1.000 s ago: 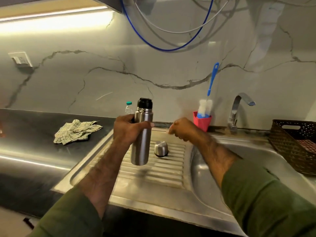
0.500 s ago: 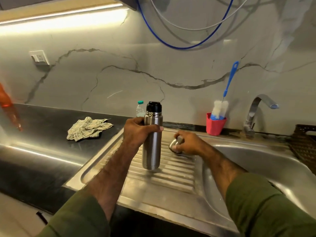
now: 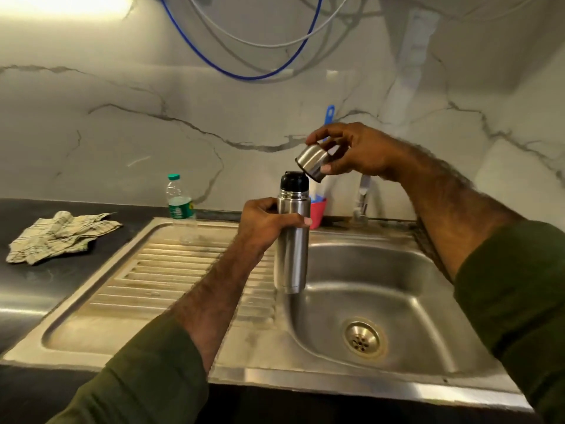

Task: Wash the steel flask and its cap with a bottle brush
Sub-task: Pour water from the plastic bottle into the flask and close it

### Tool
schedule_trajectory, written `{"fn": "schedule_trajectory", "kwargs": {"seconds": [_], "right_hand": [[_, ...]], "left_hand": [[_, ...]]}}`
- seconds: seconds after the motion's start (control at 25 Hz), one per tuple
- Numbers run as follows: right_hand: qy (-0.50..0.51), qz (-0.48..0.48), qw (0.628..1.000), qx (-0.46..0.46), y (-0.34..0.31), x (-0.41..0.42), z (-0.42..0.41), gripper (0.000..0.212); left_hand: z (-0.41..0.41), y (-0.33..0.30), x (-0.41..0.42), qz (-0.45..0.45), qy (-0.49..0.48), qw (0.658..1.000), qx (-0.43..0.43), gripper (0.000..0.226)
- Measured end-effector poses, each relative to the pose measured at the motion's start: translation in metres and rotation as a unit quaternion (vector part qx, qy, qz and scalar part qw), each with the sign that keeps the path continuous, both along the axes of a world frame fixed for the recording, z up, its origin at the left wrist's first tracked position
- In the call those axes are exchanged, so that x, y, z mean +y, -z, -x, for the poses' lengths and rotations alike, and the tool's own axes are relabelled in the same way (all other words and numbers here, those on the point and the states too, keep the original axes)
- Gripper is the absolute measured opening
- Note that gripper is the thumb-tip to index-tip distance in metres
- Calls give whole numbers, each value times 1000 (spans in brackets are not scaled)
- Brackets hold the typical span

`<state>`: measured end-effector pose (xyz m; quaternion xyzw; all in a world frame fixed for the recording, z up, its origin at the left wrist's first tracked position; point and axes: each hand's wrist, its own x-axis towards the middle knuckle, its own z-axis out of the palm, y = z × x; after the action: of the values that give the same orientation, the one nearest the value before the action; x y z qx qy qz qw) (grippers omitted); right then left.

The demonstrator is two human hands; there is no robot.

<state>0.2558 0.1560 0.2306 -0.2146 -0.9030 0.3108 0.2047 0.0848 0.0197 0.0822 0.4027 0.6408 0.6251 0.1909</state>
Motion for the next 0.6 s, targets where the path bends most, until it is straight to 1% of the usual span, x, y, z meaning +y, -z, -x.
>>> {"fn": "schedule_trajectory", "kwargs": {"seconds": [0.08,0.16,0.28,0.32,0.36,0.44,0.48,0.52,0.6], "right_hand": [[-6,-47,997,-64,-10,-3,-7,61],[-9,-78,990,-115,-18,-6,-10,62],[-13,-94,984,-153,-28,-11,-15,63],[-11,-95,985,-145,-30,-10,-19,63],[-1,-93,989,-117,-30,-9,-23,62],[52,-86,995,-16,-24,-6,-29,59],[81,-100,992,11,-16,-6,-30,58],[98,-125,987,-10,-7,-6,-29,60],[107,-164,971,-137,13,-6,-24,63]], "left_hand": [[-11,1,8,6,22,1000,6,45],[-22,1,12,13,35,999,17,44],[-35,1,11,19,43,998,28,42],[-37,1,10,18,45,998,29,43],[-36,1,8,17,43,999,29,44],[-31,2,4,14,35,999,21,52],[-28,2,2,11,25,1000,15,58],[-24,2,-1,8,14,1000,10,62],[-16,1,-2,6,-7,1000,8,64]]}}
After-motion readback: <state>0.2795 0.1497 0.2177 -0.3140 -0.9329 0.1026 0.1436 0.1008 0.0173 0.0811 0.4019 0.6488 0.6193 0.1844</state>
